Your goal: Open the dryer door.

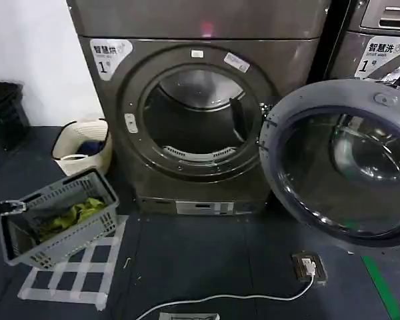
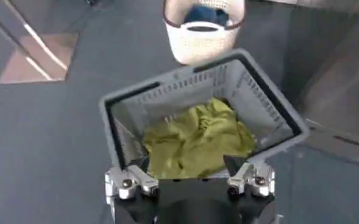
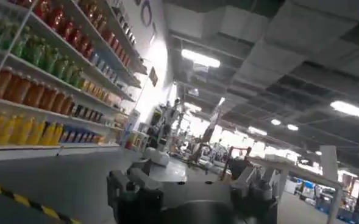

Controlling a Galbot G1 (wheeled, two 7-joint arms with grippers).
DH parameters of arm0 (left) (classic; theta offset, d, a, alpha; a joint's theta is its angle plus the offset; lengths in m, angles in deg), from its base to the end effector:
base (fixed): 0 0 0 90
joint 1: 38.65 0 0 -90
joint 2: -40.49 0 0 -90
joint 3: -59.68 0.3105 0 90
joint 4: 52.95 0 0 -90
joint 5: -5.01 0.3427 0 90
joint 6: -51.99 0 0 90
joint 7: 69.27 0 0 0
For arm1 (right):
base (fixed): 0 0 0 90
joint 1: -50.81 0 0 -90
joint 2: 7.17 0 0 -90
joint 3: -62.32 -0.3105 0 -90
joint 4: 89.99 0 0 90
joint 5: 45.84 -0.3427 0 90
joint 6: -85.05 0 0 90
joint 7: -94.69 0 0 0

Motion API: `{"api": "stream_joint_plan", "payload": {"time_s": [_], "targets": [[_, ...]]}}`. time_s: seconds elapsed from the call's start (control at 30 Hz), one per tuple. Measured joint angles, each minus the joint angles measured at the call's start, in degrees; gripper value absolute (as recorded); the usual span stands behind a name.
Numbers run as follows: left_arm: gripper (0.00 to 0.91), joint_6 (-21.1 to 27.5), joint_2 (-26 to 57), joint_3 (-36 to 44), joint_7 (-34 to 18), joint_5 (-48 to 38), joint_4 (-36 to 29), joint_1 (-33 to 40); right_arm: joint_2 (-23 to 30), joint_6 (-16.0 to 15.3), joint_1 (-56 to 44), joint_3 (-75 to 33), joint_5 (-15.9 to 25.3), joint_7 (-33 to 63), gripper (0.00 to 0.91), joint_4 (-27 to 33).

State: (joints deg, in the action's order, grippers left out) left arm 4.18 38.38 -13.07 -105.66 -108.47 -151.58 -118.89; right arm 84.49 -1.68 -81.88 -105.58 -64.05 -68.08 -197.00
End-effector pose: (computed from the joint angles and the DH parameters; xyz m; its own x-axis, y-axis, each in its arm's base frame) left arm 0.3375 0.2552 -0.0535 -0.5395 -0.2026 0.8172 -0.2856 0.9571 0.0488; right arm -0.0983 -0.3142 -0.2079 -0.0715 0.9724 -0.2222 0.9402 -0.0087 -0.3405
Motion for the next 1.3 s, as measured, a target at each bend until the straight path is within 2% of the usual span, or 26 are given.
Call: {"api": "stream_joint_plan", "payload": {"time_s": [0.2, 0.47, 0.67, 0.83, 1.17, 1.3], "targets": [[0.907, 0.00, -5.30, 5.34, -1.45, 2.60, 1.06, 7.54, 0.47, 0.00, -0.08, 0.28, 0.13, -0.06, 0.907, -0.87], [0.907, -0.01, -16.50, 30.65, -7.92, -0.92, 7.84, 35.90, 0.54, 0.37, -1.18, -1.06, -0.20, -0.06, 0.907, -1.15], [0.907, 0.00, -25.31, 44.82, -8.48, -0.85, 17.07, 52.66, 0.54, 1.08, -1.44, -1.18, -0.23, -0.06, 0.907, -1.00], [0.907, 0.01, -27.75, 49.58, -8.14, 1.97, 23.33, 57.19, 0.55, 1.41, -1.34, -0.99, -0.22, -0.08, 0.907, -0.66], [0.907, 0.01, -26.14, 53.51, -6.87, 3.88, 28.90, 58.89, 0.55, 1.76, -0.92, -0.54, -0.19, -0.11, 0.907, 0.23], [0.907, 0.02, -25.40, 54.02, -7.08, 3.17, 28.76, 58.57, 0.55, 1.78, -0.80, -0.47, -0.20, -0.12, 0.907, 0.64]]}}
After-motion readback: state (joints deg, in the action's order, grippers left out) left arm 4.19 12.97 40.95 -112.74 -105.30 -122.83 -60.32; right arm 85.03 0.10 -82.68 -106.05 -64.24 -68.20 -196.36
